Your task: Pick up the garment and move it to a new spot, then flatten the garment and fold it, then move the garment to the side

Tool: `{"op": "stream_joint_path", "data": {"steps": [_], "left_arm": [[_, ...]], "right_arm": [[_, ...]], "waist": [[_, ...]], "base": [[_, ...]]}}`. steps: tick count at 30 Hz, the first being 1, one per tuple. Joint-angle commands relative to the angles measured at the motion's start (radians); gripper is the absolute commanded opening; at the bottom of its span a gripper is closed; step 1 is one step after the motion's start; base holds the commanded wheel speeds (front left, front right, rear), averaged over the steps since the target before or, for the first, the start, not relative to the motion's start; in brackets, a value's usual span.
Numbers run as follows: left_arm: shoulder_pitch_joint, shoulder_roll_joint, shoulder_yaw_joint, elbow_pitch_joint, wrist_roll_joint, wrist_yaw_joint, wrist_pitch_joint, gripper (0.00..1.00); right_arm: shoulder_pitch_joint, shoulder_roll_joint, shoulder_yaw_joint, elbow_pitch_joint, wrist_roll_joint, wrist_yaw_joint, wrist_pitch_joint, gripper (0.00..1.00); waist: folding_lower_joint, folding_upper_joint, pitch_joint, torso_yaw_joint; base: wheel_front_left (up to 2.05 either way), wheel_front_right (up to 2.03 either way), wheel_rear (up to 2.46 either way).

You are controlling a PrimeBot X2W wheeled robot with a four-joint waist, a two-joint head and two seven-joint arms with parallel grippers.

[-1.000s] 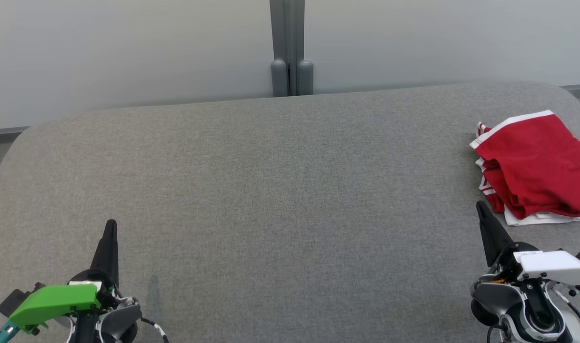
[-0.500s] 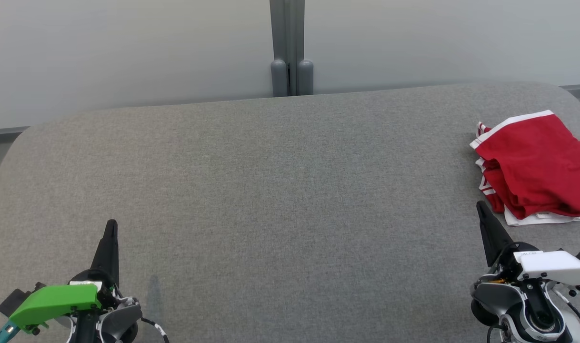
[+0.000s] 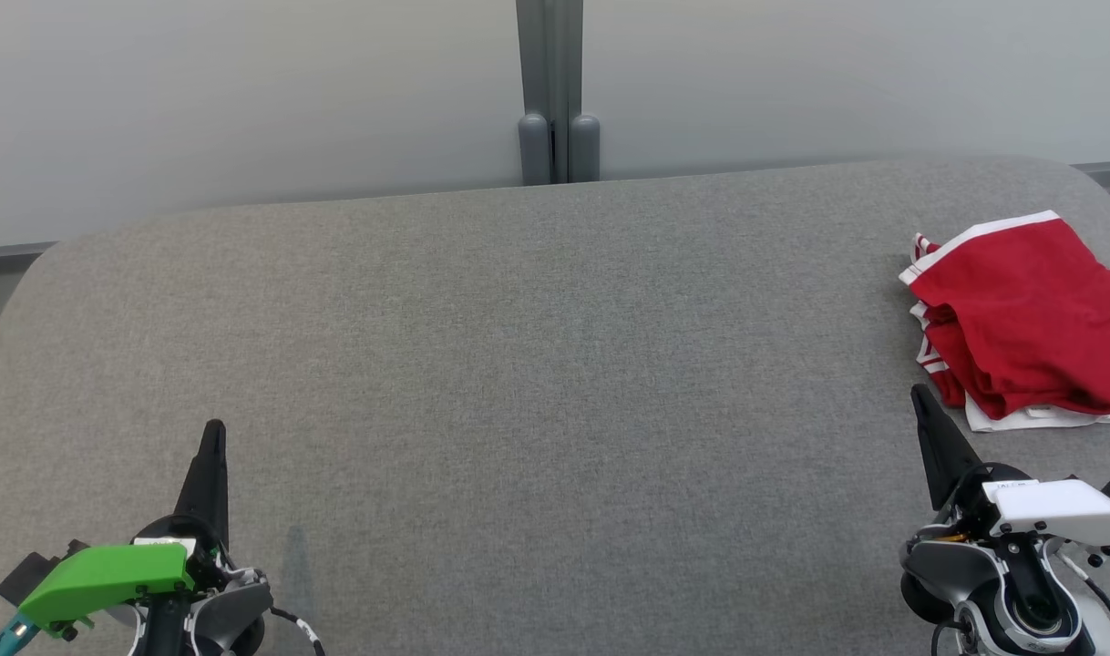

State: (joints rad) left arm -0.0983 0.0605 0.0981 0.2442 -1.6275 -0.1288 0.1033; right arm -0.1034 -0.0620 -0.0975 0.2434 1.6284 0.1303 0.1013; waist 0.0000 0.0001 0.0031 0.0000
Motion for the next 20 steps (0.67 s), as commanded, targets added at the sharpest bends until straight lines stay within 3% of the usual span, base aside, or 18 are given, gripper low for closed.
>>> {"op": "stream_joint_path", "data": {"steps": [1,20], "left_arm": [[-0.016,0.002,0.005,0.002,0.005,-0.004,0.001,0.0],[-0.016,-0.001,0.008,0.002,0.009,-0.004,0.005,0.0]], "right_arm": [[-0.006,0.0,-0.003,0.002,-0.005,0.001,0.003,0.0],[-0.006,0.002,-0.007,0.003,-0.009,0.001,0.006,0.0]], "waist": [[0.0,-0.0001,0.0,0.0],[0.0,-0.0001,0.0,0.0]], "base": [[0.0,0.0,0.0],[0.0,0.0,0.0]]}}
